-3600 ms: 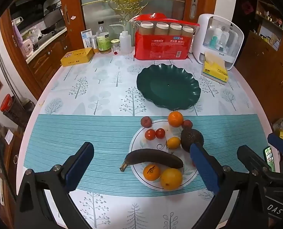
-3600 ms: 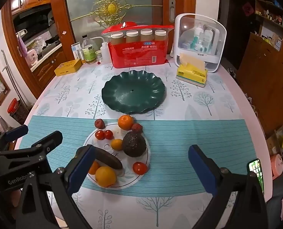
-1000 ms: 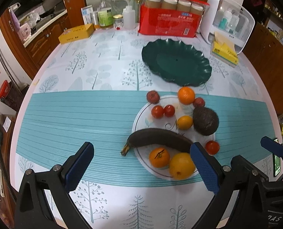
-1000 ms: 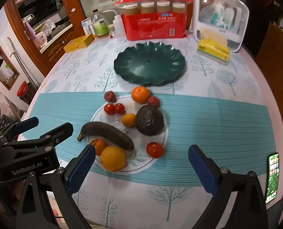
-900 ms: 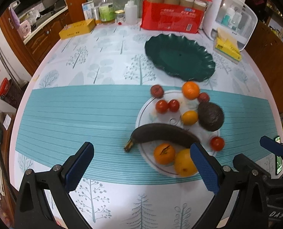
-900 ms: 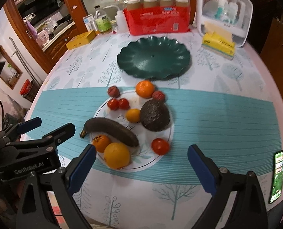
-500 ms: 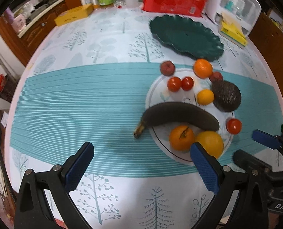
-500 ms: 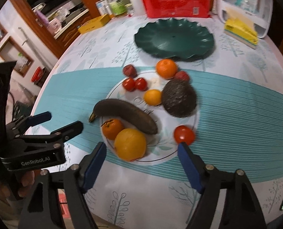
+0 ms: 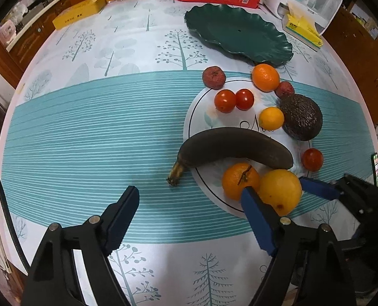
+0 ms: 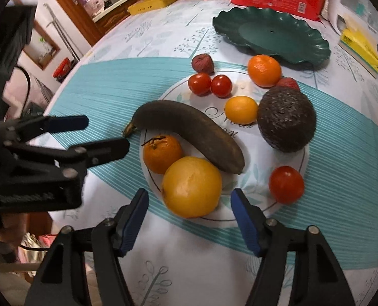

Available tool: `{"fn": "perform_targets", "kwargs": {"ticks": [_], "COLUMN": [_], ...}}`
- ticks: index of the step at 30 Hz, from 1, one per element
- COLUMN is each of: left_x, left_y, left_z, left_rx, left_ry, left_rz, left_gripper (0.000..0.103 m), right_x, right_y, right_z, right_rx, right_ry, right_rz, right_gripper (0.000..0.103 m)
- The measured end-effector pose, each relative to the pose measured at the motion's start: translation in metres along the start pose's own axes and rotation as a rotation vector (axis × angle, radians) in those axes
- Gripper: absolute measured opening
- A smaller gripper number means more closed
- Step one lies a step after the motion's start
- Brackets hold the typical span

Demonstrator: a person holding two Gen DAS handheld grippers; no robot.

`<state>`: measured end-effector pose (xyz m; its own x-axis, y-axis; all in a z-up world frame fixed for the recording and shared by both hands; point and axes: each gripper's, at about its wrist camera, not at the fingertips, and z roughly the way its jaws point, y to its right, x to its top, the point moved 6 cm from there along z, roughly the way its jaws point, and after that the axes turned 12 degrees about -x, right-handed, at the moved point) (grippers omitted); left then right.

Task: Organize fruits
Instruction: 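Grasp the tangerine with the left tool while the right tool grasps the large orange, then place the tangerine on the green plate with the left tool while the right tool places the orange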

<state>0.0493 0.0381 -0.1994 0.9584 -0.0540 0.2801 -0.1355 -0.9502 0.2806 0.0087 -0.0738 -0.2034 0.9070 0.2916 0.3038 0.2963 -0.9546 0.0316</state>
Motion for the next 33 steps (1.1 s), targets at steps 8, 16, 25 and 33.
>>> {"fn": "perform_targets", "kwargs": {"ticks": [8,16,25,33], "left_x": [0.003,0.003,0.0,-0.008], "left_y": [0.009,0.028,0.042,0.055], "left_z": [0.007,0.026,0.055,0.05], "left_rx": [-0.036,-0.062,-0.065,-0.046], "left_ry": [-0.033,-0.084,-0.126,-0.079], "left_rz": [0.015,0.049,0.036,0.035], "left_gripper": [0.079,0.072,0.043,0.037], "right_x": [0.0,-0.013,-0.028,-0.033], "right_y": [0.001,0.013,0.035,0.041], "right_z": [0.014,0.006,0.001,-0.008], "right_rx": [0.003,-0.023,-0.045,-0.039], "right_ry": [-0.015,-0.038,-0.043,-0.017], "right_rz": [-0.012,-0.006,0.052,0.058], "right_gripper": [0.05,0.048,0.048,0.047]}}
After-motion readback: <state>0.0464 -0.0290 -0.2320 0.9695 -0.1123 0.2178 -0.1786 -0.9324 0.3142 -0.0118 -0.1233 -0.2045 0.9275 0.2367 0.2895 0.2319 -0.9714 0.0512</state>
